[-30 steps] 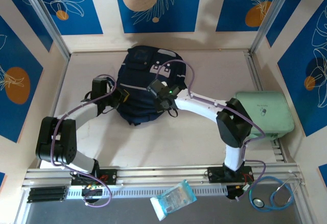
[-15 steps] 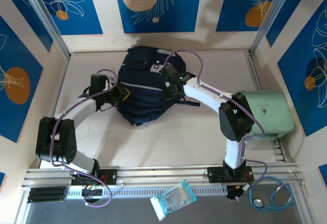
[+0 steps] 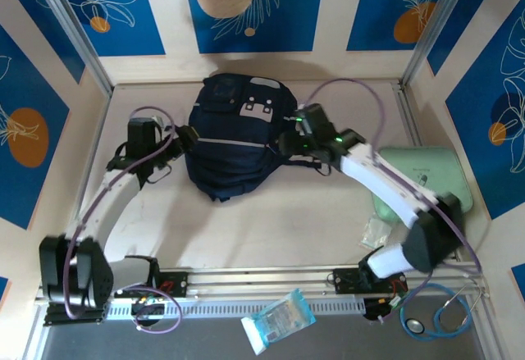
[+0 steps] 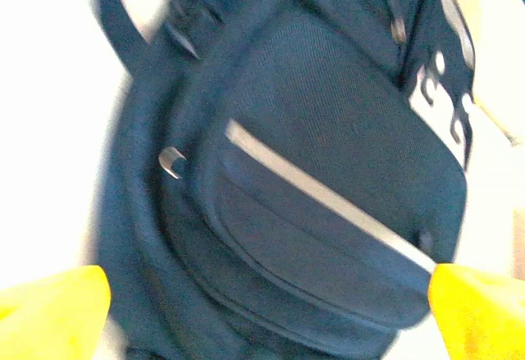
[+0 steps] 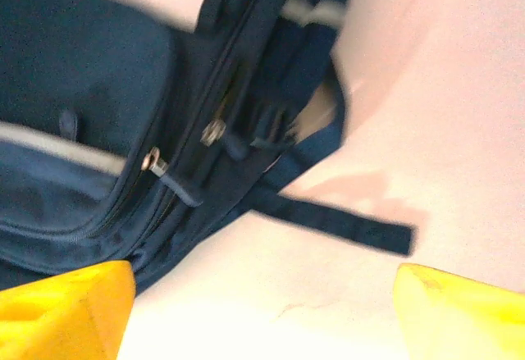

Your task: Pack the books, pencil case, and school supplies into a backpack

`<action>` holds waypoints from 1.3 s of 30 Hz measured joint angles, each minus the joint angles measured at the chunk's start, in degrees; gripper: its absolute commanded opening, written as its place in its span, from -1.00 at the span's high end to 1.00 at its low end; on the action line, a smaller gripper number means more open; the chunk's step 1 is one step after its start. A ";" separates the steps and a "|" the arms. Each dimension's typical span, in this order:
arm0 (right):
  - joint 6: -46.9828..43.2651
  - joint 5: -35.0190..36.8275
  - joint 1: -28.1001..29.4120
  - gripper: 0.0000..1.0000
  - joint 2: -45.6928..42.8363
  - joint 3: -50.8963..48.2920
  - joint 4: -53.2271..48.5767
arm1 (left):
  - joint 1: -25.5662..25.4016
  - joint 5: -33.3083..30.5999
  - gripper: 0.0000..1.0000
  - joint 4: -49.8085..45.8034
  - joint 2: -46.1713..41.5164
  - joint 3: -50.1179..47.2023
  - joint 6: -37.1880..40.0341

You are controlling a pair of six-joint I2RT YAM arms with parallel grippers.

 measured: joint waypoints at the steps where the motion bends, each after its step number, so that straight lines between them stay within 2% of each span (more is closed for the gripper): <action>1: -0.04 0.96 -1.46 -0.71 -3.28 -2.51 1.81 | 0.00 -3.78 -0.99 -0.26 -2.25 -0.39 1.16; 3: -0.66 2.67 -6.32 -0.80 -10.19 -9.03 6.12 | 0.11 -13.16 -0.99 0.94 -8.04 -3.43 4.44; 5: -1.20 3.56 -11.08 -0.99 -13.84 -14.16 9.38 | 0.33 -20.90 -0.99 2.95 -12.55 -7.87 7.67; 6: -2.01 3.96 -13.94 -0.99 -15.10 -17.31 11.82 | 0.48 -24.65 -0.99 5.09 -14.23 -10.93 9.84; 9: -4.61 4.11 -19.80 -0.99 -16.22 -26.36 19.58 | 0.74 -31.67 -0.99 12.48 -15.43 -19.12 15.54; 13: -8.85 4.42 -21.64 -0.98 -12.96 -35.47 30.58 | 0.87 -36.02 -0.99 24.02 -10.99 -27.26 23.54; 16: -12.22 4.37 -22.36 -0.99 -8.22 -36.96 36.44 | 0.87 -35.67 -0.99 33.81 -5.88 -30.01 29.31; 19: -15.61 2.89 -23.63 -0.99 -5.51 -37.75 43.69 | 0.92 -32.50 -0.99 44.48 -0.17 -31.52 33.75; 24: -17.90 -5.11 -28.22 -0.99 -4.98 -42.51 56.65 | 0.96 -26.05 -0.99 56.85 9.51 -31.95 37.75; 27: -18.34 -9.79 -29.57 -0.99 -2.99 -43.80 63.36 | 0.96 -23.85 -0.99 61.57 13.44 -31.98 38.86; 33: -20.22 -13.75 -29.62 -0.98 4.33 -44.24 75.73 | 0.96 -22.58 -0.99 69.83 19.80 -32.20 39.45; 39: -20.44 -15.63 -29.79 -0.99 7.28 -43.95 80.65 | 0.96 -22.32 -0.99 71.32 21.33 -32.06 39.50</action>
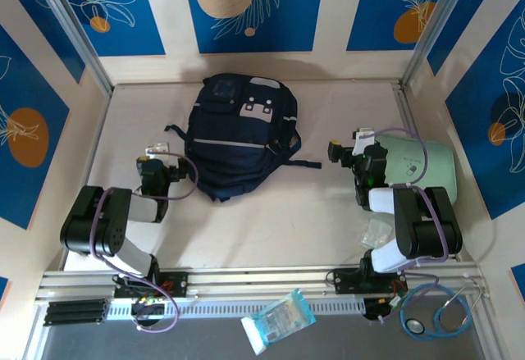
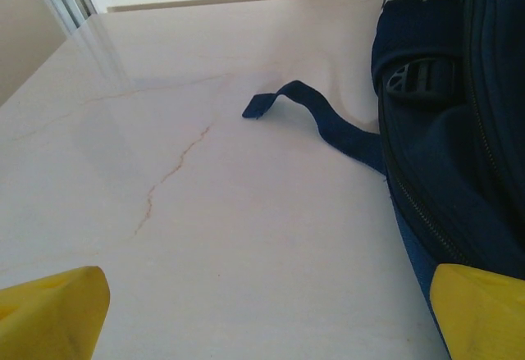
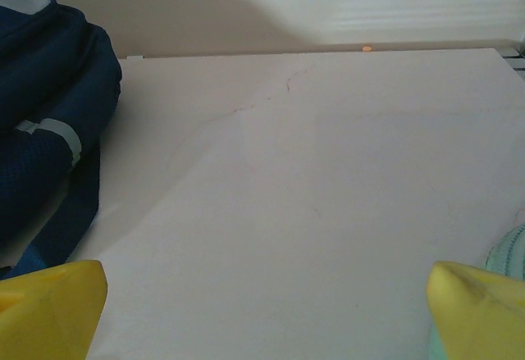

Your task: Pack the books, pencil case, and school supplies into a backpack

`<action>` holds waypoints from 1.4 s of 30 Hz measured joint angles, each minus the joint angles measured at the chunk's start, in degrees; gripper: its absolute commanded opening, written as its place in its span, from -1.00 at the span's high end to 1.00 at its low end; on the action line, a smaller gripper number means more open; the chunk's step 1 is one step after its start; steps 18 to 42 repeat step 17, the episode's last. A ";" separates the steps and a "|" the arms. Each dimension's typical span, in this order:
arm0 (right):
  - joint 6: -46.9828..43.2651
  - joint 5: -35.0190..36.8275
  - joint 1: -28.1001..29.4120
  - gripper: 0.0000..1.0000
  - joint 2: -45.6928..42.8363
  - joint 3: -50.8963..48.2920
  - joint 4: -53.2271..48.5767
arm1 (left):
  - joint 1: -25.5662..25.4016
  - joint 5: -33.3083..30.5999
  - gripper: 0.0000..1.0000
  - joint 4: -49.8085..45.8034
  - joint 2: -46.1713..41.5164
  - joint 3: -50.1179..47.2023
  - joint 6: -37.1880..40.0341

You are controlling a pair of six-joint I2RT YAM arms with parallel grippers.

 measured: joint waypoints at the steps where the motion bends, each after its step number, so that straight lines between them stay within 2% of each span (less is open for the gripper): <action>1: 0.00 -0.20 -0.07 -0.99 0.11 0.00 0.17 | 0.00 0.02 -0.99 0.20 0.00 0.00 0.04; 11: 0.02 -1.79 -0.74 -0.99 0.20 0.04 0.37 | 0.00 2.51 -0.99 0.22 0.00 0.68 1.46; 42: 0.02 -1.97 -0.74 -0.98 0.20 0.07 0.37 | 0.00 2.56 -0.99 0.00 0.15 1.20 1.44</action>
